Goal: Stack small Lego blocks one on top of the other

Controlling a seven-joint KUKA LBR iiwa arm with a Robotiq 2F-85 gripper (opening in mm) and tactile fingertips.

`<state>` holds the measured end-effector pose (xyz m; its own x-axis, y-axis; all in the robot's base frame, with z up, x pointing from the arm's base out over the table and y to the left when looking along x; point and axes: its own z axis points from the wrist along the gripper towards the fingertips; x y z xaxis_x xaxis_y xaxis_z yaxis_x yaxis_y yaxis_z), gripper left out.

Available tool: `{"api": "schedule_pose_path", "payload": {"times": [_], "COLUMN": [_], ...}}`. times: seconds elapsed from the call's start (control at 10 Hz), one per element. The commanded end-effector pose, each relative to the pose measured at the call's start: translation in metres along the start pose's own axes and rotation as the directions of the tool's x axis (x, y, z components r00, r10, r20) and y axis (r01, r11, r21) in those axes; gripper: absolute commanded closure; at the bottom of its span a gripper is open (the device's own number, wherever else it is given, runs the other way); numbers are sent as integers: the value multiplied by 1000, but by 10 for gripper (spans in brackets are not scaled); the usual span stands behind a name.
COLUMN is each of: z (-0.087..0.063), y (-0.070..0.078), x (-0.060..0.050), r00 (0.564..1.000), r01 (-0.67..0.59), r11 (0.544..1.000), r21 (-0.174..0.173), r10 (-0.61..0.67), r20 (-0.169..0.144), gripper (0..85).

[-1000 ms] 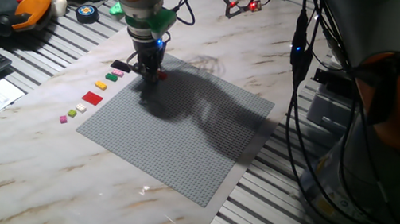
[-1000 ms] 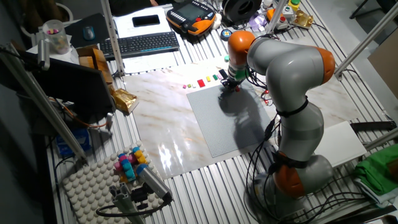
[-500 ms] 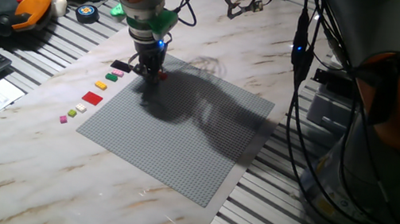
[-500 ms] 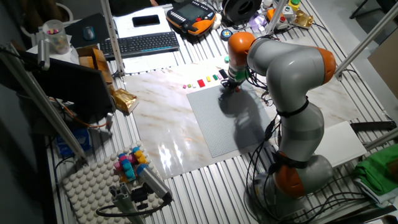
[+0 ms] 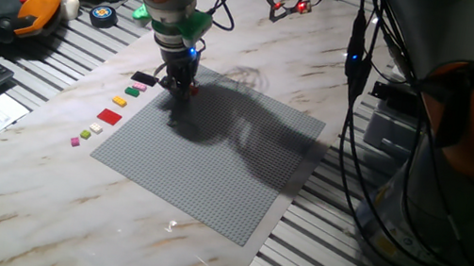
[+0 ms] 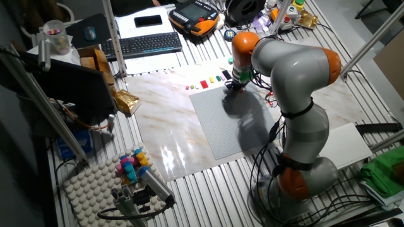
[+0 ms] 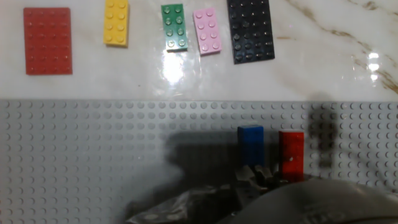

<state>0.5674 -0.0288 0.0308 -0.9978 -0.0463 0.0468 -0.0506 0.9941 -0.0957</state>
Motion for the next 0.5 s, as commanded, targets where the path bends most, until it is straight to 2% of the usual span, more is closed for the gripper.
{"api": "schedule_pose_path", "payload": {"times": [0.0,0.4], "z": [-9,-15], "y": [2,1], "x": [-6,-8], "r00": [1000,1000], "r01": [-3,-8], "r11": [1000,1000], "r21": [4,13], "r10": [3,8], "r20": [9,8], "gripper": [823,810]}}
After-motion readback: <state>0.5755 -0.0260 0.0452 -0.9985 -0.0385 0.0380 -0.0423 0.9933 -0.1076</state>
